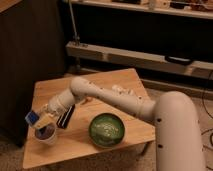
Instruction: Place the white sponge in the ceramic cup
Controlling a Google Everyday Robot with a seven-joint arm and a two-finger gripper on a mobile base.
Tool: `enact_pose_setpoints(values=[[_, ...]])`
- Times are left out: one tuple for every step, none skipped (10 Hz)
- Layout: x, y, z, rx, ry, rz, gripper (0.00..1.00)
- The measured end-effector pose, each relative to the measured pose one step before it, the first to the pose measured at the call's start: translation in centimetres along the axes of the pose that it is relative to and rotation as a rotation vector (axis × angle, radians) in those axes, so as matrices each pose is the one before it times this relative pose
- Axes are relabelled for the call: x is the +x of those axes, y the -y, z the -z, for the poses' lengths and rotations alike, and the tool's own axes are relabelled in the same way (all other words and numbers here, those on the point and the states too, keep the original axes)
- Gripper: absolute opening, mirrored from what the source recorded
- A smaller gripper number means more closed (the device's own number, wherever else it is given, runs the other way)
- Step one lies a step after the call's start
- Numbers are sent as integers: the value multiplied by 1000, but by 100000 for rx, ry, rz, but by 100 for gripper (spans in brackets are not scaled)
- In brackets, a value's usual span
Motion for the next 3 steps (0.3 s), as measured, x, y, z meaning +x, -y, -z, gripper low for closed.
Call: enact_pose_setpoints(values=[[53,-122,369,-372,-532,595,80],[84,-98,529,-291,-341,314,80],[108,-50,493,-375,-129,128,80]])
